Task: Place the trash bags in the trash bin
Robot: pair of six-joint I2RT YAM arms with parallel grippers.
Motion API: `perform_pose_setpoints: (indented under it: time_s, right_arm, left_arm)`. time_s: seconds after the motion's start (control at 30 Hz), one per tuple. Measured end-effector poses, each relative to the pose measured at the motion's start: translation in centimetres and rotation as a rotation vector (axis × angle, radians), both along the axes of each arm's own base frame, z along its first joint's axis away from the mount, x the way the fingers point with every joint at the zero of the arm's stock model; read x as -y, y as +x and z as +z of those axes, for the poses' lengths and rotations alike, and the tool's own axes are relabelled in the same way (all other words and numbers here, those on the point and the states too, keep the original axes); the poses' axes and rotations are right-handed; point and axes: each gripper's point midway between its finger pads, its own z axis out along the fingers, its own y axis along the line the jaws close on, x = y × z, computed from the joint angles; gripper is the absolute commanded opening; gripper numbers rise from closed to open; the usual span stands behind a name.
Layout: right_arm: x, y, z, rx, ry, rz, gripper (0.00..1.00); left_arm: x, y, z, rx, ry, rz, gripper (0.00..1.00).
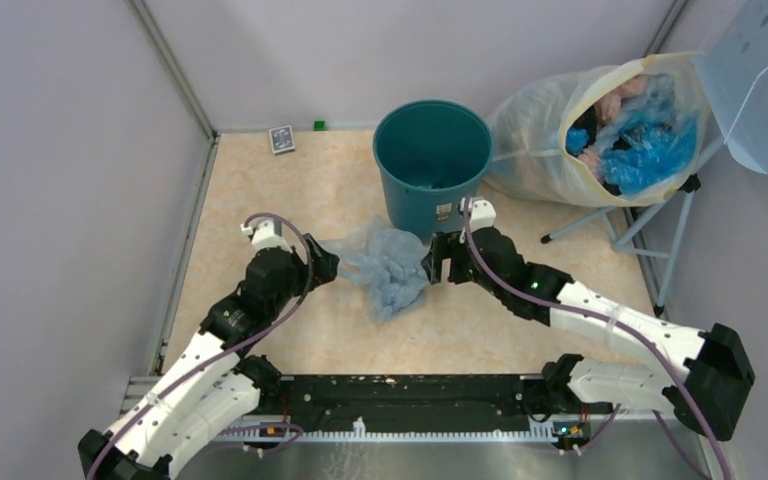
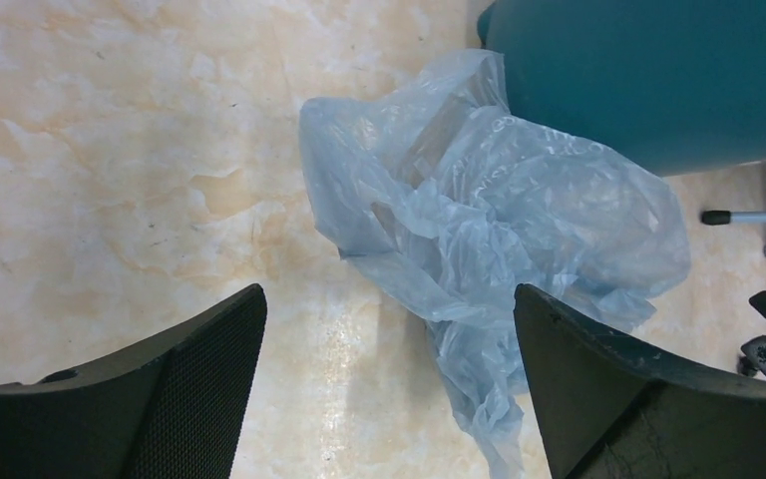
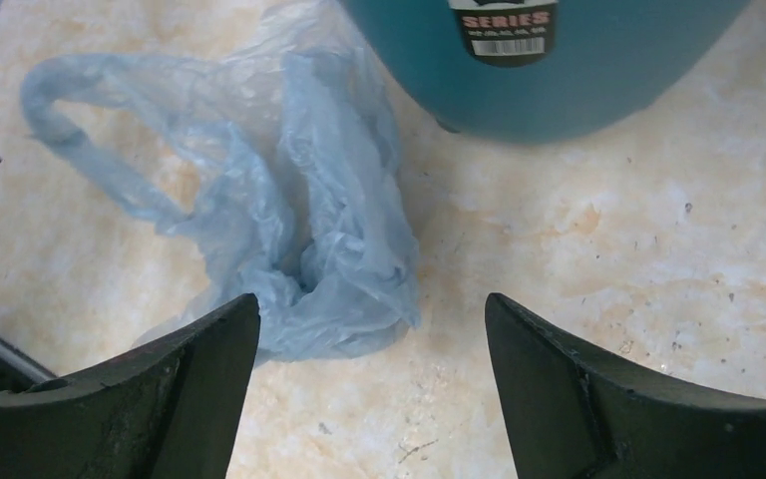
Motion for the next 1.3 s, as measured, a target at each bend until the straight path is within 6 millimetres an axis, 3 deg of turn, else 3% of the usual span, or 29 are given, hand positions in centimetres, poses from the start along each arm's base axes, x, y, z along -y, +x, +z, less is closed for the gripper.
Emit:
perform_pose_setpoints:
  time_s: [0.23,0.33,0.43,0.5,0.53,0.6,0.63,0.7,0.83,0.97,1.13,1.2,1.27,1.3]
  right_arm:
    - [-0.5,0.9,-4.6,-0.14,-0.037,-0.057,0.7]
    - [-1.0,1.0,-6.9,-0.201,-0.054,-0.078,0.65]
    - [-1.7,1.3,-8.3,-0.228,-0.039,-0.092,0.25]
    - [-1.7,1.3,-9.2,-0.249,-0.04,-0.112,0.06]
    - [-1.6,1.3,-9.5,-0.254,-0.044,-0.126,0.0]
    - [-0.9,1.5,-9.6,-0.252,-0.057,-0.164,0.0]
    - [-0.3,1.7,-9.5,-0.244,-0.067,-0.189,0.0]
    - [0.8,1.8,-8.9,-0.22,-0.078,-0.227,0.0]
    - [5.0,1.5,-5.7,-0.126,-0.062,-0.333,0.0]
    - [9.4,1.3,-3.0,-0.055,-0.014,-0.465,0.0]
    - [14.2,0.1,-1.5,-0.01,0.011,-0.637,0.01]
    - [15.1,-0.3,-1.0,0.002,0.015,-0.652,0.22]
    - [15.0,-0.6,-0.7,0.01,0.006,-0.616,0.44]
    - [14.6,-0.7,-0.6,0.01,-0.001,-0.575,0.5]
  left_arm:
    - [0.0,1.0,-3.0,-0.107,0.063,0.027,0.95]
    - [0.0,1.3,-3.7,-0.112,0.055,0.034,0.88]
    - [-0.3,2.0,-4.3,-0.111,0.035,0.047,0.56]
    - [-0.8,2.7,-4.5,-0.111,0.023,0.065,0.27]
    - [-1.2,3.1,-4.6,-0.114,0.018,0.079,0.17]
    - [-2.4,3.8,-5.0,-0.124,0.026,0.11,0.02]
    - [-2.9,4.0,-5.1,-0.13,0.025,0.13,0.0]
    - [-4.2,4.3,-5.3,-0.139,0.026,0.163,0.0]
    - [-5.6,4.4,-4.8,-0.127,0.01,0.203,0.0]
    - [-5.3,3.9,-4.0,-0.087,-0.023,0.185,0.0]
    - [-5.0,3.2,-4.4,-0.089,-0.039,0.164,0.0]
    - [-4.7,2.9,-4.7,-0.099,-0.045,0.147,0.0]
    - [-3.9,2.5,-5.4,-0.116,-0.06,0.098,0.0]
    - [-3.5,2.2,-5.8,-0.128,-0.064,0.068,0.0]
